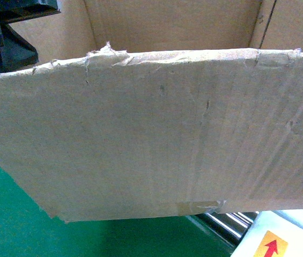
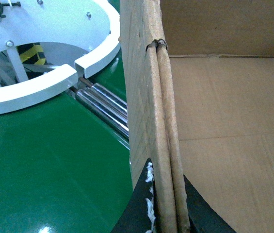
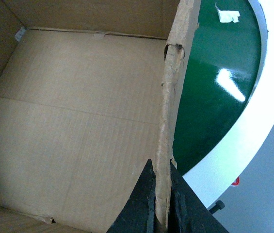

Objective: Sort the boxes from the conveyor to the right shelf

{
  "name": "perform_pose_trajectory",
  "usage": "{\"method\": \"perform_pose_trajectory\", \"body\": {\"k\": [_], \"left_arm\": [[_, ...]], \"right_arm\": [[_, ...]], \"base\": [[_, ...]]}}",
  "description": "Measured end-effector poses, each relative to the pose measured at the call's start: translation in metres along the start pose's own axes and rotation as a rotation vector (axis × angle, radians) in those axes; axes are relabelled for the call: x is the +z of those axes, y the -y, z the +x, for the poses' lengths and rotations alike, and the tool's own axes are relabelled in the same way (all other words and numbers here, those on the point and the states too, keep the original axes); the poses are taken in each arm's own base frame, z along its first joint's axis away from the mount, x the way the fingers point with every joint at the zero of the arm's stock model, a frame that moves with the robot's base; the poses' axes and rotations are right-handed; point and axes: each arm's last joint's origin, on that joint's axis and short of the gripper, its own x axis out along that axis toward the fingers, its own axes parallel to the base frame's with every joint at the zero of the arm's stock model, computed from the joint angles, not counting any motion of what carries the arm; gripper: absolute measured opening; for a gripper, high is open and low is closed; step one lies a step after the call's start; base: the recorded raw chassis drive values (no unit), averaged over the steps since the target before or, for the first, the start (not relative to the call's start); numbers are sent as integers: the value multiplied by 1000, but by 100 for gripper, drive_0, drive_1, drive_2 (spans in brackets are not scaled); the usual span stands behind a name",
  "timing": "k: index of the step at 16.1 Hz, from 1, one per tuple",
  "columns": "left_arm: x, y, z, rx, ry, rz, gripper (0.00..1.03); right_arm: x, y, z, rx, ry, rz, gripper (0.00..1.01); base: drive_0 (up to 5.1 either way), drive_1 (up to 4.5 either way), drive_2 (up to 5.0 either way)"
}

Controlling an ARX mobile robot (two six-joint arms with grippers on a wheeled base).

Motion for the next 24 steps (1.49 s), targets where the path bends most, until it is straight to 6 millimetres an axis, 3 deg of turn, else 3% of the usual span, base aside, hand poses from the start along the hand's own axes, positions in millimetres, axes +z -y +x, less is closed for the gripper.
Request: {"method": "perform_pose_trajectory", "body": {"k": [4,8,14,24], "left_arm": [[0,0,0,0,-1,-1,3],[0,0,1,-1,3,6,3],[0,0,1,0,-2,7,3],[0,1,1,-4,1,7,3]], "right_arm": [[0,0,0,0,0,0,2],[0,0,1,0,-1,0,2],[0,0,0,2,-3,0,2],[0,1,0,-1,0,2,2]], "base": [[-111,-148,-75],[-116,-528,297],[250,-571,34],[-88,-88,-88]]}}
